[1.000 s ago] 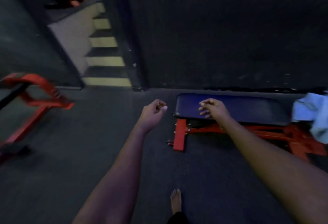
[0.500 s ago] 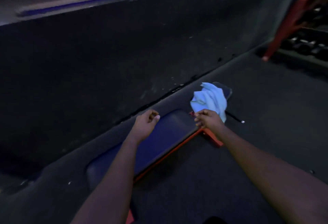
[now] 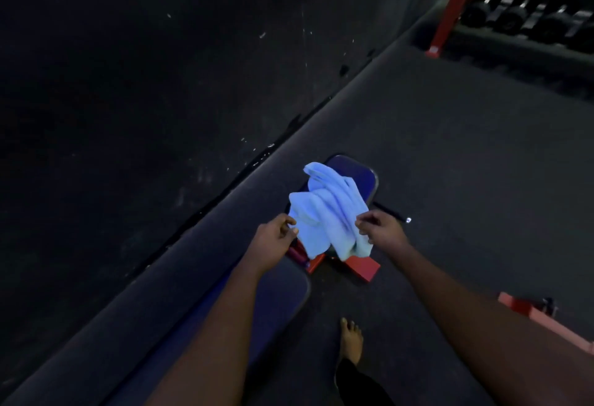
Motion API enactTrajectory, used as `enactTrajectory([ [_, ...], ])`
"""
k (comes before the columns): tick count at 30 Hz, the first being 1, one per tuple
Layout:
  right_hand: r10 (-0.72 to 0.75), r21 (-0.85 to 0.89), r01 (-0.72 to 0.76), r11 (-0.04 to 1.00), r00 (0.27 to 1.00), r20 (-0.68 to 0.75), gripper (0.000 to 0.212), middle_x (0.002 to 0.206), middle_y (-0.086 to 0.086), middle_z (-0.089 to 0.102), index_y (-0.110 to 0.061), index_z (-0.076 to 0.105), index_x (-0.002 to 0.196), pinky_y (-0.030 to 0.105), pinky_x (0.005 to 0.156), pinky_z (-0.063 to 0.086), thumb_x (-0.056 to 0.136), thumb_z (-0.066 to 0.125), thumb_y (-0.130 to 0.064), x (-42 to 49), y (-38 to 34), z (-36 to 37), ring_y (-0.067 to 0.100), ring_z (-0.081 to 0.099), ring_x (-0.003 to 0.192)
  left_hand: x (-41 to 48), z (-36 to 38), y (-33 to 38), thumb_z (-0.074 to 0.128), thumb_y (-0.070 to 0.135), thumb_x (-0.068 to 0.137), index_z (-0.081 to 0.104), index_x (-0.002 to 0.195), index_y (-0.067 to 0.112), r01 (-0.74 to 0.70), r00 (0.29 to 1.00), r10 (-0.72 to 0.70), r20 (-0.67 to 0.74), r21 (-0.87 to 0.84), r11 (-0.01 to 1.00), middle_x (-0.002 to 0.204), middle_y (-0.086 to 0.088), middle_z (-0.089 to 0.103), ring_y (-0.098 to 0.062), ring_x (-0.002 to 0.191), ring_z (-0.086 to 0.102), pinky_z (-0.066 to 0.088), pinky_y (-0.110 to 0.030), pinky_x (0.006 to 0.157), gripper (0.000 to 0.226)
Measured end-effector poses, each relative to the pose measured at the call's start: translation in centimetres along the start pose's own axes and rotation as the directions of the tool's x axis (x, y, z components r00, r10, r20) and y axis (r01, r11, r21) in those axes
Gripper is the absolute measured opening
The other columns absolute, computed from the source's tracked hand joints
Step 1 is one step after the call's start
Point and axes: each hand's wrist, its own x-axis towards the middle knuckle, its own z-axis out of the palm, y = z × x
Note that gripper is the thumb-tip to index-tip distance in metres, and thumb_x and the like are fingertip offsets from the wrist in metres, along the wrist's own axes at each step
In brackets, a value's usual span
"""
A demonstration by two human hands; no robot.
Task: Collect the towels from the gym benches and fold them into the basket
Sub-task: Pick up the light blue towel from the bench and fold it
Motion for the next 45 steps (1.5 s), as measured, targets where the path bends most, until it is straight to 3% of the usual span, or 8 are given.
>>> enactTrajectory([
  [5, 0.048, -0.115, -0.038, 0.993, 0.995, 0.085, 0.033, 0.112, -0.001, 0.068, -0.017, 0.067, 0.11, 0.031, 0.086, 0.051, 0.079, 0.077, -0.02, 11.1, -0.2, 0.3, 0.016, 0.064, 0.1, 11.4, 3.2, 0.9, 0.06, 0.022, 0.091, 0.059, 0.111, 0.019, 0.101, 0.994, -0.101, 0.036, 0.008, 0.995, 0.085, -0.001, 0.064, -0.01, 0.07, 0.059, 0.045, -0.026, 0.066, 0.02],
  [13, -0.062, -0.416, 0.114, 0.902, 0.989, 0.137, 0.08, 0.137, 0.002, 0.05, -0.023, 0.044, 0.139, 0.048, 0.097, 0.046, 0.069, 0.082, -0.033, 20.8, 3.4, 5.2, 0.027, 0.046, 0.123, 28.3, 7.5, -3.3, 0.042, 0.017, 0.084, 0.029, 0.144, 0.049, 0.1, 0.993, -0.113, 0.023, 0.311, 0.945, 0.151, -0.007, 0.036, -0.026, 0.136, 0.041, 0.039, -0.043, 0.109, 0.069],
  [17, -0.168, -0.526, 0.193, 0.828, 0.981, 0.096, 0.075, 0.138, -0.005, 0.049, -0.029, 0.044, 0.139, 0.045, 0.09, 0.049, 0.072, 0.077, -0.026, 21.5, 4.8, 5.8, 0.022, 0.043, 0.123, 32.0, 9.4, -4.1, 0.058, 0.058, 0.079, 0.062, 0.107, 0.043, -0.005, 0.994, -0.049, 0.097, 0.492, 0.87, 0.108, 0.01, 0.068, -0.014, 0.101, 0.067, 0.052, -0.041, 0.091, 0.032],
  [21, -0.232, -0.511, 0.236, 0.826, 0.97, 0.072, 0.06, 0.127, -0.002, 0.054, -0.024, 0.054, 0.13, 0.031, 0.088, 0.049, 0.075, 0.066, -0.005, 22.2, 5.1, 5.4, 0.018, 0.047, 0.113, 33.3, 9.8, -4.1, 0.049, 0.02, 0.092, 0.064, 0.103, 0.024, -0.059, 0.995, 0.005, 0.099, 0.557, 0.828, 0.11, -0.006, 0.059, -0.026, 0.096, 0.059, 0.049, -0.034, 0.08, 0.018],
  [29, -0.243, -0.42, 0.218, 0.881, 0.97, -0.006, 0.017, 0.081, 0.0, 0.051, -0.02, 0.05, 0.072, 0.033, 0.062, 0.041, 0.068, 0.061, -0.008, 19.5, 0.8, 2.8, 0.023, 0.052, 0.077, 28.2, 4.3, 1.2, 0.04, 0.014, 0.091, 0.051, 0.093, 0.024, -0.245, 0.968, 0.232, 0.094, 0.536, 0.808, 0.101, 0.004, 0.059, -0.021, 0.099, 0.052, 0.04, -0.043, 0.085, 0.015],
  [36, -0.327, -0.153, 0.347, 0.925, 0.934, 0.143, 0.037, 0.093, -0.006, 0.064, -0.024, 0.054, 0.102, 0.026, 0.073, 0.048, 0.072, 0.076, -0.027, 13.3, -7.1, 1.6, 0.009, 0.062, 0.085, 21.5, -3.2, 8.9, 0.037, 0.021, 0.088, 0.048, 0.087, 0.023, -0.394, 0.916, 0.38, 0.13, 0.471, 0.79, 0.078, 0.006, 0.051, -0.017, 0.078, 0.049, 0.045, -0.041, 0.069, 0.012],
  [40, -0.475, -0.238, 0.476, 0.847, 0.878, 0.064, 0.026, 0.068, -0.01, 0.051, -0.033, 0.046, 0.066, 0.037, 0.065, 0.042, 0.063, 0.07, -0.042, 7.3, -13.4, 2.2, 0.018, 0.052, 0.072, 14.8, -8.9, 13.8, 0.048, 0.021, 0.091, 0.056, 0.099, 0.022, -0.414, 0.89, 0.449, 0.075, 0.544, 0.73, 0.08, 0.0, 0.052, -0.026, 0.081, 0.058, 0.046, -0.039, 0.072, 0.012],
  [45, -0.597, -0.311, 0.56, 0.768, 0.802, -0.031, 0.024, 0.059, -0.004, 0.052, -0.02, 0.044, 0.069, 0.031, 0.057, 0.038, 0.06, 0.063, -0.03, -1.6, -19.0, 2.1, 0.022, 0.053, 0.06, 5.0, -15.7, 18.9, 0.05, 0.032, 0.094, 0.059, 0.1, 0.02, -0.36, 0.791, 0.605, -0.091, 0.73, 0.581, 0.09, -0.008, 0.061, -0.031, 0.09, 0.058, 0.043, -0.041, 0.08, 0.016],
])
